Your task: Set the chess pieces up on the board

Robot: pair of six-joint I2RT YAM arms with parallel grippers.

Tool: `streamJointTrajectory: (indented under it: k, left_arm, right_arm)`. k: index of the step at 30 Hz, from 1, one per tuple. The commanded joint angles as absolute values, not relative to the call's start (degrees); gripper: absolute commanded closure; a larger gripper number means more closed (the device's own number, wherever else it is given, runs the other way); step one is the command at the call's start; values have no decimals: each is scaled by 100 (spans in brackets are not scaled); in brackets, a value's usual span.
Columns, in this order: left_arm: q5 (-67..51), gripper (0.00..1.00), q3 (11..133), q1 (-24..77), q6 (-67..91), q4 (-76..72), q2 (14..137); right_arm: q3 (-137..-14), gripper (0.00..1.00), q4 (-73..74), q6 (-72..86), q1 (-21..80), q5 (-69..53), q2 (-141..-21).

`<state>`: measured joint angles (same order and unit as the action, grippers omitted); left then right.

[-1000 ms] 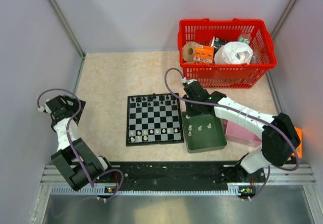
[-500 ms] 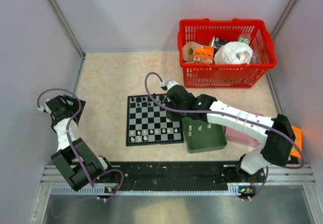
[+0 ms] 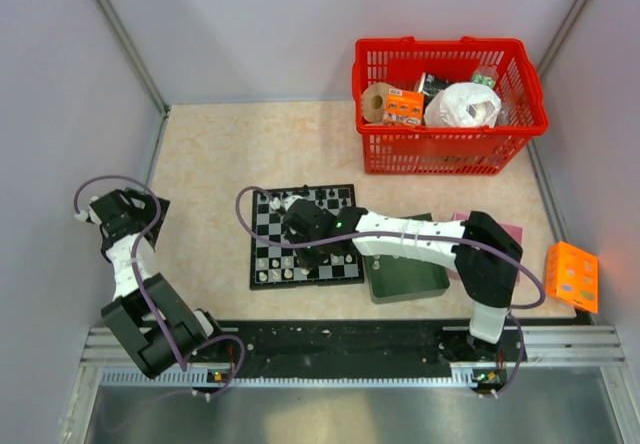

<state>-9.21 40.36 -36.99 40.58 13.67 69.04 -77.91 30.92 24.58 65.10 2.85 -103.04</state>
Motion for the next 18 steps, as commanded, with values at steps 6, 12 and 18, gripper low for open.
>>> streamJointTrajectory:
  k: [6,12,18]
  left_arm:
    - [-967,1,3964,-3770,4061,1108,6838]
    - [-976,1,3946,-3779,4061,1064,6864]
    - [-949,1,3938,-3797,4052,1090,6864]
  right_arm:
    - [-8279,90,2821,2408,6600,158,-10661]
    - [-8376,90,2821,2347,6592,158,-10854]
    - [-8376,90,2821,2329,6600,123,-10898]
